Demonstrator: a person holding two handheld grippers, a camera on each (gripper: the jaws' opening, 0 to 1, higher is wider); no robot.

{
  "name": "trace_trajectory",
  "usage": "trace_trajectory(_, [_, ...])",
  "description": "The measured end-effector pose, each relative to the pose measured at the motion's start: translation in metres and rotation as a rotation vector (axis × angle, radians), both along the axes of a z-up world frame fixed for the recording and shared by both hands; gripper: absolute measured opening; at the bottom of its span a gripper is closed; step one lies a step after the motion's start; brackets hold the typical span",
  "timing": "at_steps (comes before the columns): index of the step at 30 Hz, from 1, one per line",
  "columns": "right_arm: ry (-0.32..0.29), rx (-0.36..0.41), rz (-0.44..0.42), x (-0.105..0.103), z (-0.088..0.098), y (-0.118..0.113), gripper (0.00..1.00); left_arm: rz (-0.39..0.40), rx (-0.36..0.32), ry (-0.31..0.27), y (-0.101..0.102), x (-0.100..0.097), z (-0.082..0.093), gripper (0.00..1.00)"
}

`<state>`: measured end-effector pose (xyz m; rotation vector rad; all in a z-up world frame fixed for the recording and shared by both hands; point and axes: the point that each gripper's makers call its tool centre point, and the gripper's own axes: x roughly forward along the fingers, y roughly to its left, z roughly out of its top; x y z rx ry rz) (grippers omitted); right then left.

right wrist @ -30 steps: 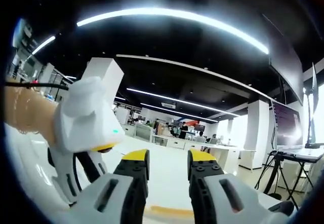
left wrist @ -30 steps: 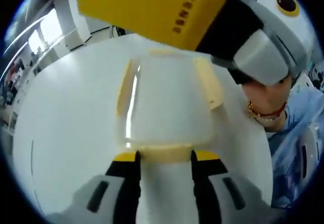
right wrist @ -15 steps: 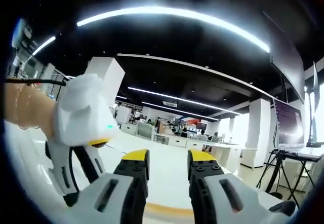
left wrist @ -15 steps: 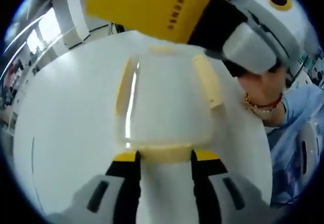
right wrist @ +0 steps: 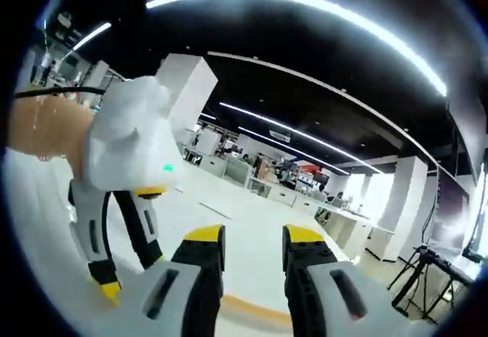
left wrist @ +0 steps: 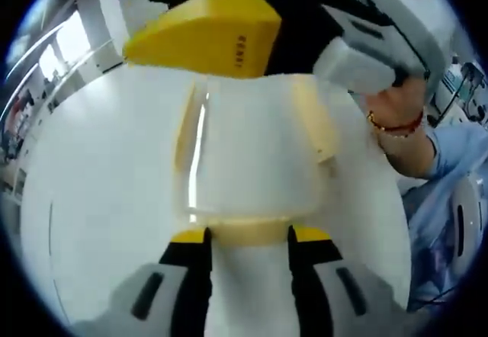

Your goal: Snap each plastic latch of the storage box into its locked position after aligning the lid with the box until every specified latch is closed and the lid sits flush.

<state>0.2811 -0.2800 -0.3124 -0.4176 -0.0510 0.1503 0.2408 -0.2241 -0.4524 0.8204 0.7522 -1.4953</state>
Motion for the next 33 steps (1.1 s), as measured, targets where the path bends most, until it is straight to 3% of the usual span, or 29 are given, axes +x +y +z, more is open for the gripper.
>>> trace_trajectory(4, [0.040, -0.007, 0.062, -0.004, 0.004, 0.000, 0.28, -0.002, 0.004, -0.001, 0.002, -0.001, 0.000, 0.39])
trace_trajectory(7, [0.089, -0.089, 0.059, -0.008, 0.008, -0.011, 0.27, -0.006, 0.011, -0.002, 0.007, -0.001, 0.000, 0.39])
trace_trajectory(12, [0.175, -0.171, 0.083, -0.011, -0.001, -0.023, 0.27, -0.009, 0.021, -0.003, 0.011, 0.000, 0.000, 0.39])
trace_trajectory(19, [0.384, -0.295, 0.146, -0.014, -0.034, -0.040, 0.26, -0.009, 0.026, -0.002, 0.016, 0.002, 0.000, 0.39])
trace_trajectory(22, [0.503, -0.392, 0.225, -0.020, -0.054, -0.046, 0.26, -0.013, 0.032, -0.002, 0.018, 0.003, 0.000, 0.39])
trace_trajectory(26, [0.659, -0.485, 0.227, -0.027, -0.076, -0.071, 0.26, -0.017, 0.039, -0.003, 0.019, 0.004, -0.001, 0.39])
trace_trajectory(31, [0.762, -0.561, 0.279, -0.033, -0.089, -0.088, 0.27, -0.024, 0.054, -0.005, 0.019, 0.004, -0.001, 0.39])
trace_trajectory(33, [0.831, -0.587, 0.307, -0.039, -0.096, -0.095, 0.30, -0.026, 0.057, -0.006, 0.019, 0.004, -0.002, 0.39])
